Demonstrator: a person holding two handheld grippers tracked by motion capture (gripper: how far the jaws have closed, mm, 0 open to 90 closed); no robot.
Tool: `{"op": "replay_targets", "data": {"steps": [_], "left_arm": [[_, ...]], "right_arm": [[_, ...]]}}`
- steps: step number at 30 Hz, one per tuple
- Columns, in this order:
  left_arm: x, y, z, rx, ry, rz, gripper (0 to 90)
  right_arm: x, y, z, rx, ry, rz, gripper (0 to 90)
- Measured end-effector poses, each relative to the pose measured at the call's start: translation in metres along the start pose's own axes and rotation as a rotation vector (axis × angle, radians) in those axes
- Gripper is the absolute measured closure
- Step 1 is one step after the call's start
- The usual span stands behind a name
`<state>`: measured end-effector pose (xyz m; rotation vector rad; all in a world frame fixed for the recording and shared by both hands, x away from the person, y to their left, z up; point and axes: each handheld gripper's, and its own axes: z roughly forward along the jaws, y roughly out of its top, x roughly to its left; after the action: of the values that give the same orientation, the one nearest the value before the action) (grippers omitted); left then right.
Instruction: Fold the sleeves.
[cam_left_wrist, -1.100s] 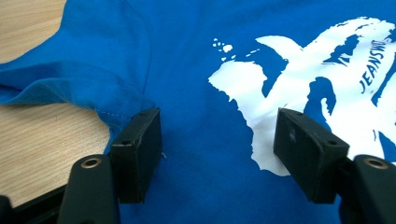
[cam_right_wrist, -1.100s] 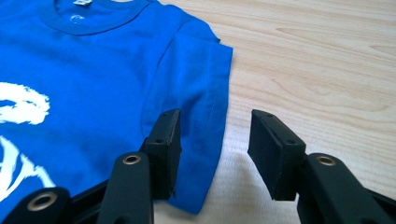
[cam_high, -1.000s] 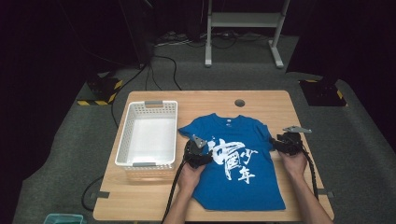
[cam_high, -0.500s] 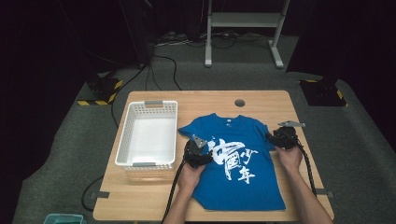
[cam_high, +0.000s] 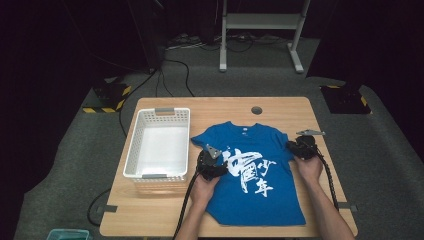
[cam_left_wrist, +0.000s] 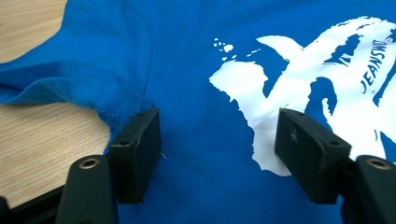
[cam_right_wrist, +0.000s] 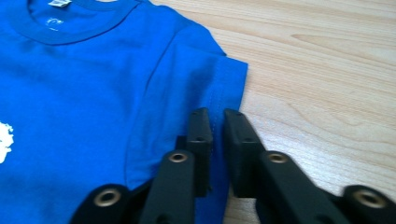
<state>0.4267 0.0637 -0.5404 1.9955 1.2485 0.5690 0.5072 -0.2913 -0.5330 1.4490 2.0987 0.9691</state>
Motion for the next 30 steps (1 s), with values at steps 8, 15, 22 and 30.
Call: {"op": "replay_targets", "data": {"steps": [8,15,22,30], "left_arm": [[0.000,0.000,0.000,0.000,0.000,0.000,31.6],[0.000,0.000,0.000,0.000,0.000,0.000,31.6],[0.000,0.000,0.000,0.000,0.000,0.000,31.6],[0.000,0.000,0.000,0.000,0.000,-0.001,31.5]], "right_arm": [[0.002,0.001,-0.006,-0.027,-0.006,-0.007,87.8],[0.006,0.006,-0.021,-0.072,0.011,-0.024,87.9],[0.015,0.008,-0.027,-0.092,0.026,-0.046,87.9],[0.022,0.011,-0.031,-0.105,0.043,-0.066,87.9]]}}
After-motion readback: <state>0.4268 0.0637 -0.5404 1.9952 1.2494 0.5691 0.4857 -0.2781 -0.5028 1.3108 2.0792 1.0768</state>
